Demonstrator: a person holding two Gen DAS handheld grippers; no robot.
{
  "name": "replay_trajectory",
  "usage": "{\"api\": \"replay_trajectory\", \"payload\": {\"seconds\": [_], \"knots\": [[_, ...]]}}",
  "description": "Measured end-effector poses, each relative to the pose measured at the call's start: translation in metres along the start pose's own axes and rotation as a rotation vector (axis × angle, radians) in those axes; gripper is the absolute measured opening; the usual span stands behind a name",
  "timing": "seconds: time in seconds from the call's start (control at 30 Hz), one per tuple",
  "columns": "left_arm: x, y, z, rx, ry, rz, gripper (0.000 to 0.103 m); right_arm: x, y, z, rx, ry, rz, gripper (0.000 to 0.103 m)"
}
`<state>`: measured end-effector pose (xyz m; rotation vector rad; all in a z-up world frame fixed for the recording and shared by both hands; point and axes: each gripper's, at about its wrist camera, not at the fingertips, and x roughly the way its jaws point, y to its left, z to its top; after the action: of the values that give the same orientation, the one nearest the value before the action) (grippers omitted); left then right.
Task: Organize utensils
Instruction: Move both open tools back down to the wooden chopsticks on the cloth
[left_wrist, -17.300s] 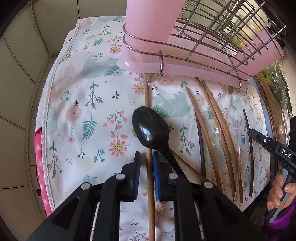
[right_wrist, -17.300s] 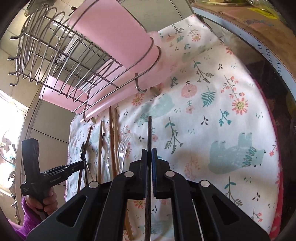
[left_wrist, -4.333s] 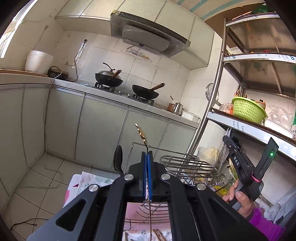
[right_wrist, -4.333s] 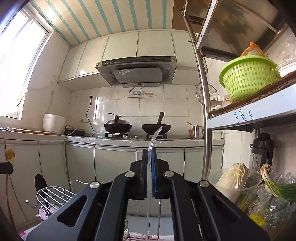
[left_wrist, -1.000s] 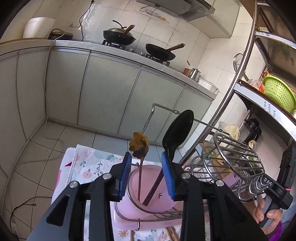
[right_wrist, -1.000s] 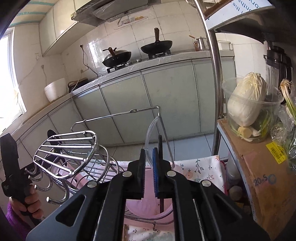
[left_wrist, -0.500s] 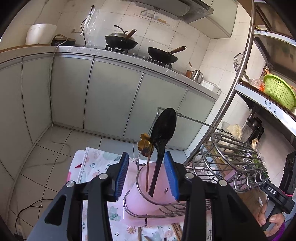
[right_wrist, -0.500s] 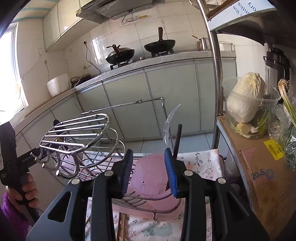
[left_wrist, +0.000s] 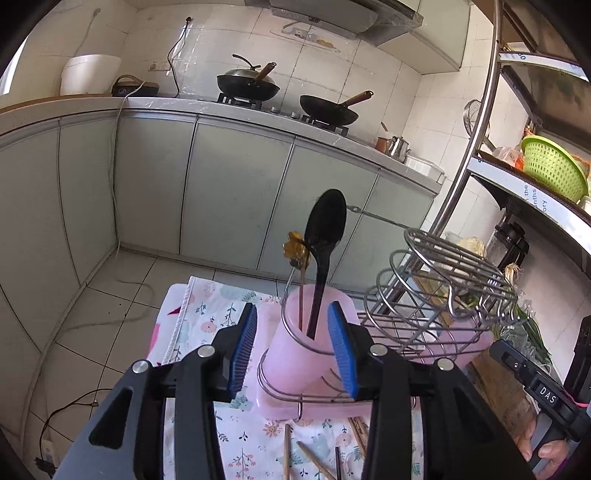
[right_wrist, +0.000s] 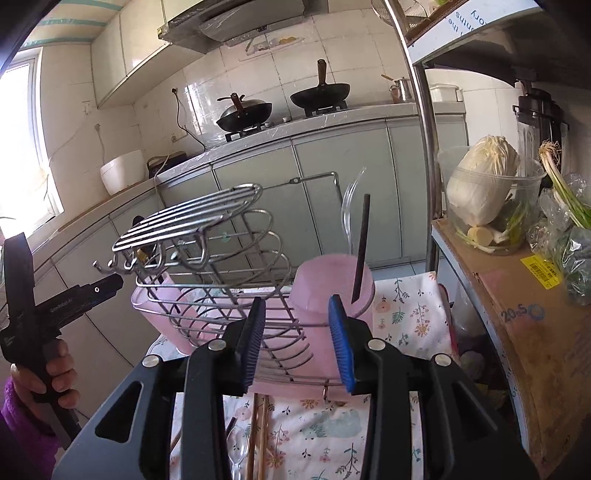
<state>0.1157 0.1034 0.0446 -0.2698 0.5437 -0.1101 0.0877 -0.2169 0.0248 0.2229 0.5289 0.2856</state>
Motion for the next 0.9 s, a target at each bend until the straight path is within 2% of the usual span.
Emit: {"api": "replay_trajectory", "payload": {"seconds": [0.47,0.7,0.9], "knots": [[-0.018,-0.042,-0.059,0.103,0.092,-0.029,0.039,-0.014,0.006,-0.046,0.04,0.112,0.056,0.036],[-0.026,-0.047,-0.084,0.099,0.126,-0.035,0.039,-0.018,0.01,-0.064,0.032,0.149,0.056,0.036],[-0.034,-0.04,-0.092,0.07,0.139,-0.024,0.039,-0.03,0.009,-0.067,0.025,0.139,0.045,0.036]]}}
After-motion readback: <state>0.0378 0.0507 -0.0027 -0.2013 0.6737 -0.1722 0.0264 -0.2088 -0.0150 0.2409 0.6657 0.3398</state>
